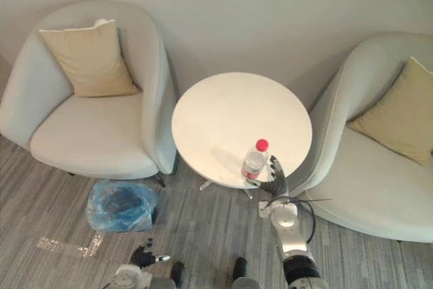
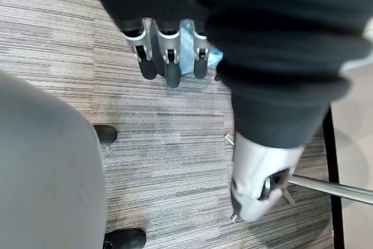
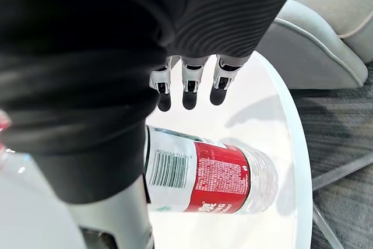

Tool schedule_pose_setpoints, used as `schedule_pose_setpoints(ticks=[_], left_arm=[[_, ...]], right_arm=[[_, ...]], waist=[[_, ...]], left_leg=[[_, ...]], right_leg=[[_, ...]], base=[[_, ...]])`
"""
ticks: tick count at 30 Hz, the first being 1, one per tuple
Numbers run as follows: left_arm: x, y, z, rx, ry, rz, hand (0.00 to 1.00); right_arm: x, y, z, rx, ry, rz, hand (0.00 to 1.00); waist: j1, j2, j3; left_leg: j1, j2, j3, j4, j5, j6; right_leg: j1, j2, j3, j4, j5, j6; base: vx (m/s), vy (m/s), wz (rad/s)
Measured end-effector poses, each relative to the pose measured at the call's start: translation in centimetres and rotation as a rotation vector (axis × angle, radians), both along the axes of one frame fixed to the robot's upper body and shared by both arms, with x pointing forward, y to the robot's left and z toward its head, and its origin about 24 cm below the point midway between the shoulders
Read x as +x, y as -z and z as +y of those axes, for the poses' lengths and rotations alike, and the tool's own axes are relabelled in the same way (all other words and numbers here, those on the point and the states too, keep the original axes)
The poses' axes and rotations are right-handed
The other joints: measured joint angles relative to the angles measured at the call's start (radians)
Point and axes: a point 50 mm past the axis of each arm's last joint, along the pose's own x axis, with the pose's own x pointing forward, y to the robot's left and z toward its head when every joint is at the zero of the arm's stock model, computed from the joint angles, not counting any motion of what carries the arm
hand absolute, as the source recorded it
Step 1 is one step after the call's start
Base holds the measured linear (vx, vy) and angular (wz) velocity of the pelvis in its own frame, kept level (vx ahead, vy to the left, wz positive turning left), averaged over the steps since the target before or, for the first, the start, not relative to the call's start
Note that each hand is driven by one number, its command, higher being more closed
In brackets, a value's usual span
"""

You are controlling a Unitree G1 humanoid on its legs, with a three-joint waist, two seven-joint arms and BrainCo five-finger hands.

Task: Gather rubbish on tea table into small bin, then transfer packed bag to large trash can.

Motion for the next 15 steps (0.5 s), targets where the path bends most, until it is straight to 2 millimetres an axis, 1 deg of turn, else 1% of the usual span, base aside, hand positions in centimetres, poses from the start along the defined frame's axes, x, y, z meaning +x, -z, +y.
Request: schedule_pose_setpoints(ticks=[1, 5, 6, 8, 9, 12, 15], left_arm=[[0.0, 0.0, 0.0, -0.003, -0.004, -0.001, 0.00], [0.5, -0.3, -0.1, -0.016, -0.014, -0.026, 0.00], [0.7, -0.4, -0.1, -0.022, -0.021, -0.034, 0.00], [1.0, -0.6, -0.2, -0.032, -0.032, -0.052, 0.00], [1.1, -0.7, -0.2, -0.040, -0.043, -0.058, 0.00], [1.6, -1.0, -0.2, -0.056, -0.061, -0.087, 0.00], [2.0, -1.3, -0.3, -0.069, -0.072, -0.116, 0.00]], right_arm=[[0.2, -0.2, -0.1, -0.004, 0.009, -0.006, 0.00], [2.1, -1.3, -0.1, -0.016, 0.034, -0.037, 0.00], [2.6, -1.9, -0.2, -0.008, 0.050, -0.056, 0.00], [3.5, -2.9, -0.1, -0.004, 0.065, -0.093, 0.00], [4.0, -3.4, -0.3, 0.002, 0.078, -0.106, 1.00], [5.1, -4.7, -0.6, 0.003, 0.096, -0.140, 1.00], [6.3, -6.0, -0.5, 0.042, 0.109, -0.177, 1.00]], waist=[[0.000, 0.000, 0.000], [0.015, 0.006, 0.024], [0.021, 0.009, 0.028], [0.022, 0.016, 0.056], [0.023, 0.022, 0.064], [0.042, 0.029, 0.092], [0.043, 0.036, 0.121]], left_leg=[[-0.009, 0.000, -0.007, 0.000, 0.003, 0.001], [-0.024, -0.002, -0.012, 0.001, 0.006, 0.001], [-0.039, -0.004, -0.014, 0.002, 0.008, 0.002], [-0.049, -0.009, -0.030, 0.004, 0.014, 0.003], [-0.062, -0.012, -0.034, 0.005, 0.015, 0.005], [-0.086, -0.018, -0.034, 0.015, 0.016, 0.005], [-0.098, -0.020, -0.036, 0.019, 0.016, 0.005]], right_leg=[[-0.004, 0.000, -0.008, 0.000, 0.000, 0.000], [-0.018, -0.001, -0.014, 0.000, 0.000, 0.000], [-0.030, -0.002, -0.016, 0.000, 0.000, -0.001], [-0.033, -0.006, -0.028, 0.001, 0.000, -0.001], [-0.041, -0.009, -0.033, 0.001, 0.000, -0.001], [-0.059, -0.014, -0.035, 0.001, 0.002, -0.001], [-0.072, -0.016, -0.035, 0.010, 0.001, -0.001]], base=[[0.02, -0.004, 0.17], [0.02, 0.006, 0.06], [0.02, 0.010, 0.12], [0.01, 0.008, 0.18], [-0.01, 0.016, 0.16], [0.00, 0.023, 0.07], [-0.01, 0.011, 0.02]])
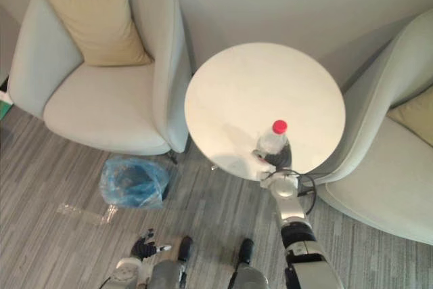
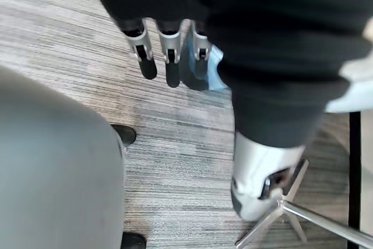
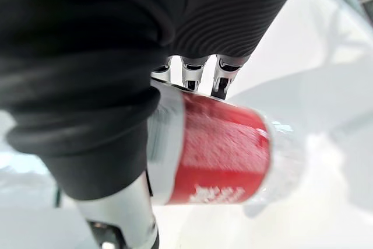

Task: Gather rubbish on tea table into small bin, then transfer packed bag to large trash can.

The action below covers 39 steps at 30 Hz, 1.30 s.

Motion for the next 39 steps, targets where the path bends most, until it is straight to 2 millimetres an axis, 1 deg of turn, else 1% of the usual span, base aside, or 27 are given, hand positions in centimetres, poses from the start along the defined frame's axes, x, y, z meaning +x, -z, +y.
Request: schedule_pose_setpoints(ticks=[1, 3, 10, 14, 19, 22, 25, 28, 31, 32, 35, 37, 39], left_arm=[[0.1, -0.1, 0.0, -0.002, 0.000, -0.008, 0.00], [0.2, -0.1, 0.0, -0.011, -0.012, -0.012, 0.00], [0.4, -0.2, 0.0, -0.014, -0.014, -0.018, 0.00], [0.4, -0.2, -0.1, -0.012, -0.009, -0.016, 0.00], [0.5, -0.3, -0.2, 0.006, 0.027, -0.022, 0.00], [0.5, -0.3, -0.3, 0.019, 0.050, -0.018, 0.00], [0.2, -0.1, -0.5, 0.025, 0.076, 0.000, 0.00], [-0.2, 0.2, -0.5, 0.026, 0.093, 0.024, 0.00], [-0.3, 0.3, -0.6, 0.031, 0.106, 0.036, 0.00], [-0.5, 0.5, -0.7, 0.035, 0.120, 0.048, 0.00], [-0.8, 0.7, -0.7, 0.037, 0.123, 0.066, 0.00], [-1.0, 0.8, -0.6, 0.040, 0.124, 0.076, 0.00], [-1.1, 0.9, -0.7, 0.042, 0.135, 0.083, 0.00]], right_arm=[[0.3, -0.4, 0.0, 0.007, -0.002, -0.011, 1.00], [0.4, -0.6, 0.0, 0.030, -0.004, -0.017, 1.00], [0.3, -0.3, 0.7, 0.030, -0.047, -0.009, 1.00], [-1.1, -0.5, 0.7, 0.013, -0.062, -0.051, 1.00], [-3.6, -1.2, 1.1, -0.041, -0.118, -0.125, 1.00], [-5.3, -0.9, 1.2, -0.078, -0.141, -0.130, 1.00], [-6.8, -0.9, 1.7, -0.100, -0.180, -0.143, 1.00], [-8.0, -0.8, 2.5, -0.125, -0.222, -0.149, 1.00], [-8.6, -1.4, 3.0, -0.124, -0.238, -0.182, 1.00], [-8.7, -1.5, 3.1, -0.142, -0.242, -0.186, 1.00], [-9.4, -1.3, 3.6, -0.142, -0.251, -0.185, 1.00], [-9.4, -1.2, 3.9, -0.163, -0.267, -0.180, 1.00], [-9.7, -1.0, 4.3, -0.183, -0.288, -0.173, 1.00]], waist=[[0.002, 0.001, 0.008], [0.004, 0.002, 0.015], [0.007, 0.005, 0.021], [0.005, 0.005, 0.020], [-0.002, 0.005, 0.020], [-0.008, 0.005, 0.018], [-0.020, 0.004, 0.000], [-0.023, 0.000, -0.034], [-0.025, 0.000, -0.041], [-0.033, 0.000, -0.051], [-0.042, -0.005, -0.067], [-0.051, -0.008, -0.076], [-0.052, -0.010, -0.085]], left_leg=[[-0.001, 0.000, -0.001, 0.000, 0.000, 0.000], [-0.004, 0.000, -0.004, 0.000, 0.000, 0.000], [-0.015, 0.000, -0.020, 0.002, 0.000, 0.000], [-0.010, -0.002, -0.024, 0.011, 0.000, 0.000], [-0.003, -0.004, -0.023, 0.026, 0.000, 0.000], [0.016, -0.004, -0.019, 0.024, -0.001, 0.000], [0.021, -0.002, -0.007, 0.017, -0.002, -0.001], [0.028, -0.001, 0.010, 0.015, -0.002, -0.001], [0.043, 0.001, 0.032, 0.013, -0.002, 0.000], [0.044, 0.002, 0.034, 0.013, -0.002, 0.000], [0.058, 0.006, 0.043, 0.008, -0.002, 0.000], [0.062, 0.008, 0.049, 0.006, -0.002, -0.001], [0.076, 0.010, 0.059, -0.002, -0.002, -0.001]], right_leg=[[0.000, 0.000, 0.000, 0.000, 0.000, 0.000], [-0.002, 0.000, -0.001, 0.000, 0.000, 0.000], [-0.008, 0.000, -0.006, 0.001, 0.000, 0.000], [0.006, -0.001, -0.006, 0.001, -0.001, 0.000], [0.014, -0.004, 0.004, 0.005, -0.002, 0.001], [0.032, -0.004, 0.010, 0.005, -0.002, 0.002], [0.031, -0.003, 0.023, 0.002, 0.001, 0.007], [0.029, -0.002, 0.046, -0.005, 0.011, 0.009], [0.032, 0.000, 0.068, -0.010, 0.019, 0.008], [0.032, 0.000, 0.070, -0.010, 0.021, 0.008], [0.039, 0.004, 0.078, -0.010, 0.021, 0.008], [0.039, 0.005, 0.083, -0.010, 0.022, 0.007], [0.042, 0.007, 0.096, -0.010, 0.023, 0.007]], base=[[0.00, 0.000, 0.00], [0.00, 0.006, 0.05], [0.00, 0.003, 0.04], [0.00, 0.009, 0.06], [-0.03, 0.003, -0.03], [-0.06, 0.006, -0.05], [-0.07, 0.017, -0.08], [-0.04, 0.013, -0.19], [-0.03, 0.012, -0.23], [-0.05, 0.008, -0.08], [-0.02, -0.002, -0.08], [-0.02, -0.001, -0.12], [-0.01, 0.001, -0.14]])
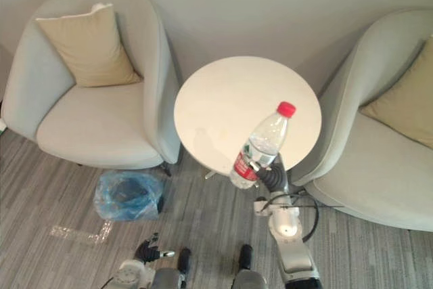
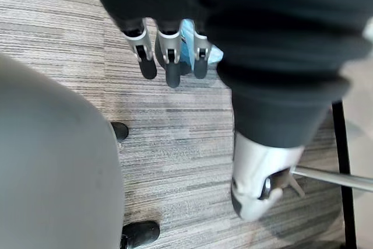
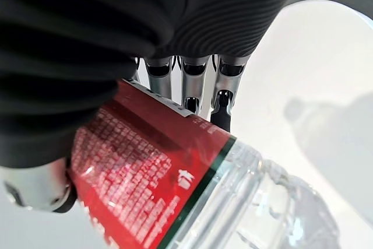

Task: Gather rubbish on tea table into small bin, then transfer packed bag to large trash can.

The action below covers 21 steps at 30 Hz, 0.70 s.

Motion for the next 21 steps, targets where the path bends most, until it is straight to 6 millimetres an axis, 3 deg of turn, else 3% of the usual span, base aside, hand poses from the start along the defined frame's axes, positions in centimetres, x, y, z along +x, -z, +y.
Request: schedule_pose_setpoints(ticks=[10, 13, 16, 17, 18, 19, 21], left_arm=[[-0.2, 0.2, -0.1, 0.014, 0.025, 0.020, 0.00], [0.2, 0.1, -0.4, 0.017, 0.056, 0.011, 0.00], [0.5, 0.0, -0.8, 0.013, 0.065, -0.004, 0.00], [0.6, -0.1, -0.8, 0.010, 0.065, -0.013, 0.00], [0.8, -0.2, -1.0, 0.007, 0.064, -0.021, 0.00], [1.0, -0.3, -1.1, 0.003, 0.053, -0.029, 0.00], [1.1, -0.4, -1.2, 0.000, 0.040, -0.035, 0.00]], right_arm=[[-1.8, 0.3, 1.2, -0.081, -0.051, 0.003, 1.00], [-1.8, 0.5, 1.2, -0.088, -0.051, 0.008, 1.00], [-1.2, 0.7, 1.1, -0.116, -0.051, 0.015, 1.00], [-0.5, 0.9, 0.9, -0.130, -0.042, 0.018, 1.00], [-0.1, 0.8, 0.8, -0.140, -0.035, 0.014, 1.00], [0.6, 0.5, 0.7, -0.167, -0.031, -0.001, 1.00], [1.5, 0.3, 0.6, -0.188, -0.021, -0.005, 1.00]], waist=[[-0.006, -0.002, -0.007], [-0.007, 0.001, -0.004], [0.001, 0.009, 0.004], [0.002, 0.010, 0.004], [-0.004, 0.013, 0.003], [0.000, 0.010, 0.005], [-0.005, 0.006, 0.008]], left_leg=[[0.028, -0.001, -0.006, 0.002, 0.000, 0.000], [-0.041, -0.008, -0.035, 0.058, 0.000, -0.001], [-0.103, -0.011, 0.001, 0.121, 0.009, 0.012], [-0.130, -0.021, 0.035, 0.128, 0.036, 0.051], [-0.120, -0.006, 0.090, 0.085, 0.012, 0.124], [-0.151, 0.036, 0.206, 0.153, -0.023, 0.100], [-0.156, 0.112, 0.366, 0.270, -0.059, 0.108]], right_leg=[[0.036, 0.000, -0.010, 0.000, 0.000, 0.000], [0.032, -0.007, -0.061, 0.001, -0.001, 0.000], [0.021, -0.009, -0.111, 0.028, -0.016, -0.012], [-0.003, -0.023, -0.127, 0.073, -0.051, -0.029], [-0.013, -0.045, -0.152, 0.093, -0.059, -0.033], [-0.038, -0.076, -0.203, 0.125, -0.051, -0.035], [-0.033, -0.115, -0.235, 0.141, -0.046, -0.027]], base=[[-0.02, -0.001, 0.01], [-0.08, -0.013, 0.49], [-0.09, 0.009, 0.65], [-0.11, 0.037, 0.75], [-0.13, 0.067, 0.93], [-0.08, 0.075, 0.81], [-0.07, 0.137, 0.64]])
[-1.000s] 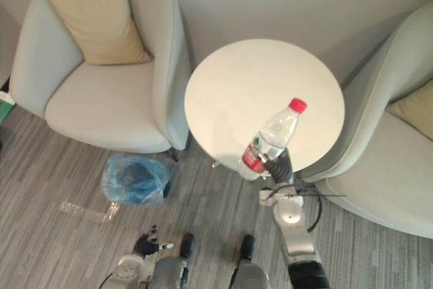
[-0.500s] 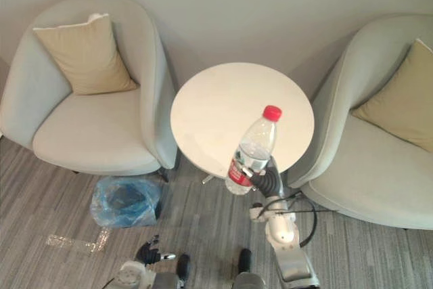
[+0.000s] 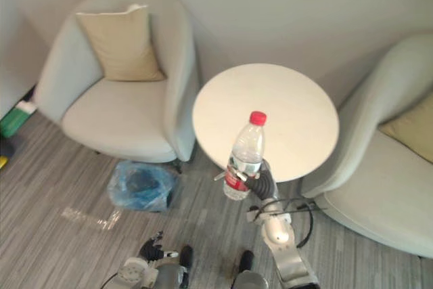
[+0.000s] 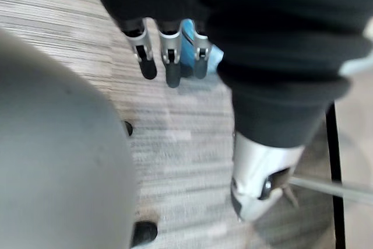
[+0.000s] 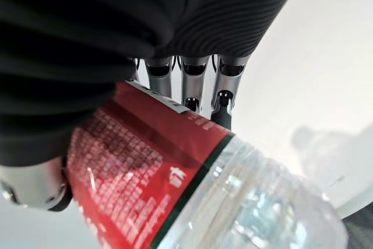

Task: Gather rubbish on tea table into small bin, then transfer packed bag to large trash can.

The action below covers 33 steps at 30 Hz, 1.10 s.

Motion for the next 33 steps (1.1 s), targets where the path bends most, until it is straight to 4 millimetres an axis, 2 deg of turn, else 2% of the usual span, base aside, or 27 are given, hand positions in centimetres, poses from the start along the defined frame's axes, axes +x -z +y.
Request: schedule_pose_setpoints(ticks=[2, 3, 4, 5, 7, 9, 10, 11, 12, 13, 14, 15, 16, 17, 18, 20, 22, 24, 27, 29, 30, 32, 33], left_arm=[[-0.6, 0.2, -1.0, -0.015, -0.003, 0.010, 0.00], [-0.8, 0.3, -1.5, -0.022, 0.002, 0.015, 0.00], [-1.0, 0.4, -1.9, -0.030, 0.005, 0.023, 0.00], [-0.9, 0.4, -1.3, -0.010, 0.014, 0.023, 0.00], [-0.4, 0.1, 0.2, 0.038, 0.031, 0.003, 0.00], [-0.4, 0.1, 0.8, 0.048, 0.015, 0.004, 0.00], [-0.5, 0.1, 0.8, 0.046, 0.005, 0.007, 0.00], [-0.5, 0.1, 1.0, 0.049, 0.003, 0.008, 0.00], [-0.7, 0.2, 1.0, 0.047, 0.001, 0.012, 0.00], [-0.7, 0.2, 1.0, 0.043, -0.004, 0.012, 0.00], [-0.8, 0.2, 1.2, 0.049, -0.005, 0.015, 0.00], [-0.7, 0.1, 1.5, 0.052, -0.008, 0.012, 0.00], [-0.8, 0.2, 1.6, 0.053, -0.011, 0.021, 0.00], [-0.8, 0.3, 1.6, 0.052, -0.009, 0.025, 0.00], [-0.7, 0.3, 1.5, 0.052, -0.005, 0.030, 0.00], [-0.7, 0.4, 0.6, 0.027, -0.001, 0.034, 0.00], [-0.9, 0.5, 0.5, 0.025, 0.005, 0.040, 0.00], [-1.1, 0.6, 0.6, 0.031, 0.007, 0.043, 0.00], [-0.5, 0.2, 0.6, 0.027, 0.007, 0.016, 0.00], [-0.1, -0.1, 1.0, 0.022, -0.032, -0.009, 0.00], [0.2, -0.3, 1.3, 0.020, -0.054, -0.019, 0.00], [0.1, -0.2, 1.1, 0.008, -0.058, -0.015, 0.00], [0.1, -0.2, 0.9, 0.004, -0.055, -0.013, 0.00]], right_arm=[[0.2, 0.1, -0.5, -0.026, 0.021, 0.005, 1.00], [0.2, 0.1, -0.8, -0.039, 0.026, 0.007, 1.00], [0.2, 0.2, -1.1, -0.047, 0.032, 0.013, 1.00], [0.2, 0.9, -1.3, -0.021, 0.067, 0.043, 1.00], [-0.2, 2.4, -0.1, 0.035, 0.064, 0.111, 1.00], [-0.4, 2.8, 0.7, 0.057, 0.048, 0.131, 1.00], [-0.4, 2.9, 1.1, 0.058, 0.032, 0.139, 1.00], [-0.5, 3.0, 1.4, 0.054, 0.019, 0.152, 1.00], [-0.6, 3.3, 1.5, 0.052, 0.011, 0.166, 1.00], [-0.8, 3.7, 1.5, 0.055, 0.014, 0.184, 1.00], [-0.9, 4.0, 1.6, 0.058, 0.016, 0.199, 1.00], [-1.0, 4.2, 1.6, 0.056, 0.015, 0.211, 1.00], [-1.0, 4.3, 1.5, 0.056, 0.015, 0.212, 1.00], [-0.9, 4.2, 1.4, 0.055, 0.018, 0.210, 1.00], [-0.7, 4.2, 1.1, 0.050, 0.027, 0.209, 1.00], [-0.9, 4.8, 0.2, 0.045, 0.063, 0.238, 1.00], [-1.2, 5.1, -0.3, 0.048, 0.078, 0.253, 1.00], [-1.8, 5.5, -0.8, 0.052, 0.095, 0.269, 1.00], [-2.7, 6.0, -1.8, 0.057, 0.138, 0.290, 1.00], [-2.8, 5.5, -1.6, 0.053, 0.121, 0.269, 1.00], [-2.5, 5.2, -1.3, 0.069, 0.117, 0.252, 1.00], [-2.1, 4.9, -1.2, 0.081, 0.118, 0.236, 1.00], [-2.1, 4.8, -1.6, 0.083, 0.137, 0.234, 1.00]], waist=[[-0.012, 0.021, -0.015], [-0.018, 0.039, -0.026], [-0.022, 0.056, -0.037], [-0.022, 0.023, -0.032], [-0.007, -0.029, -0.039], [-0.004, -0.040, -0.036], [0.000, -0.029, -0.030], [0.002, -0.023, -0.026], [0.001, -0.018, -0.025], [-0.006, -0.014, -0.015], [-0.007, -0.011, -0.010], [-0.015, -0.024, -0.003], [-0.019, -0.030, 0.001], [-0.021, -0.032, 0.002], [-0.027, -0.032, 0.006], [-0.038, 0.002, 0.006], [-0.042, 0.016, 0.010], [-0.044, 0.017, 0.009], [-0.043, -0.005, 0.009], [-0.007, -0.002, 0.010], [0.005, -0.012, 0.017], [-0.001, 0.000, 0.022], [-0.001, 0.003, 0.022]], left_leg=[[0.054, 0.075, 0.109, 0.010, -0.012, -0.029], [0.067, 0.096, 0.109, -0.014, 0.005, -0.064], [0.079, 0.088, 0.085, -0.072, -0.009, -0.180], [0.081, 0.040, 0.066, -0.098, 0.010, -0.178], [0.045, -0.015, 0.041, -0.063, -0.005, -0.153], [0.019, -0.036, 0.020, 0.007, -0.053, -0.131], [0.012, -0.042, 0.014, 0.047, -0.093, -0.120], [0.012, -0.049, 0.017, 0.062, -0.115, -0.105], [0.023, -0.053, 0.016, 0.063, -0.124, -0.096], [0.053, -0.057, -0.007, 0.044, -0.125, -0.087], [0.066, -0.056, -0.018, 0.024, -0.123, -0.084], [0.090, -0.059, -0.033, -0.009, -0.111, -0.074], [0.106, -0.059, -0.037, -0.033, -0.102, -0.079], [0.110, -0.061, -0.040, -0.040, -0.101, -0.081], [0.117, -0.064, -0.056, -0.045, -0.101, -0.084], [0.119, -0.065, -0.113, -0.076, -0.081, -0.115], [0.129, -0.065, -0.155, -0.116, -0.066, -0.125], [0.148, -0.054, -0.188, -0.108, -0.063, -0.128], [0.070, -0.047, -0.188, 0.135, -0.062, -0.129], [-0.010, -0.017, -0.141, 0.351, -0.057, -0.129], [-0.037, -0.008, -0.130, 0.364, -0.115, -0.125], [-0.042, -0.014, -0.126, 0.248, -0.141, -0.123], [-0.039, -0.031, -0.130, 0.105, -0.102, -0.104]], right_leg=[[0.018, -0.039, -0.043, -0.003, 0.017, 0.035], [0.020, -0.037, -0.058, -0.008, 0.026, 0.055], [0.020, -0.038, -0.075, -0.018, 0.042, 0.077], [0.032, -0.075, -0.079, -0.040, 0.065, 0.094], [0.038, -0.114, -0.079, -0.046, 0.075, 0.108], [0.039, -0.152, -0.076, -0.001, 0.069, 0.116], [0.027, -0.174, -0.056, 0.057, 0.060, 0.101], [0.000, -0.191, -0.013, 0.126, 0.041, 0.048], [-0.038, -0.200, 0.049, 0.204, 0.032, -0.023], [-0.098, -0.182, 0.161, 0.324, -0.033, -0.042], [-0.121, -0.145, 0.216, 0.376, -0.089, -0.003], [-0.150, -0.054, 0.263, 0.418, -0.155, 0.013], [-0.162, 0.020, 0.251, 0.395, -0.187, 0.003], [-0.171, 0.058, 0.238, 0.366, -0.197, -0.010], [-0.176, 0.104, 0.234, 0.312, -0.196, -0.043], [-0.137, 0.116, 0.205, 0.279, -0.177, -0.042], [-0.131, 0.121, 0.207, 0.295, -0.189, -0.044], [-0.079, 0.131, 0.175, 0.281, -0.192, -0.043], [0.045, 0.131, 0.138, 0.190, -0.198, -0.040], [0.124, 0.145, 0.154, 0.102, -0.198, -0.039], [0.141, 0.142, 0.173, 0.080, -0.198, -0.039], [0.140, 0.134, 0.186, 0.087, -0.198, -0.038], [0.139, 0.122, 0.199, 0.094, -0.200, -0.033]], base=[[-0.04, 0.204, 0.63], [-0.02, 0.242, 0.62], [-0.01, 0.353, 0.74], [-0.02, 0.412, 0.74], [-0.02, 0.340, 0.61], [0.00, 0.247, 0.32], [-0.02, 0.293, 0.09], [-0.03, 0.241, -0.05], [0.02, 0.215, -0.02], [0.06, 0.125, 0.12], [0.09, 0.075, 0.26], [0.09, -0.002, 0.29], [0.08, -0.015, 0.24], [0.16, -0.056, 0.26], [0.20, -0.054, 0.42], [0.26, -0.036, 0.45], [0.27, -0.037, 0.52], [0.24, -0.030, 0.87], [0.18, -0.038, 0.89], [0.19, 0.012, -0.07], [0.17, 0.055, -0.31], [0.10, 0.083, -0.20], [0.16, 0.197, -0.19]])
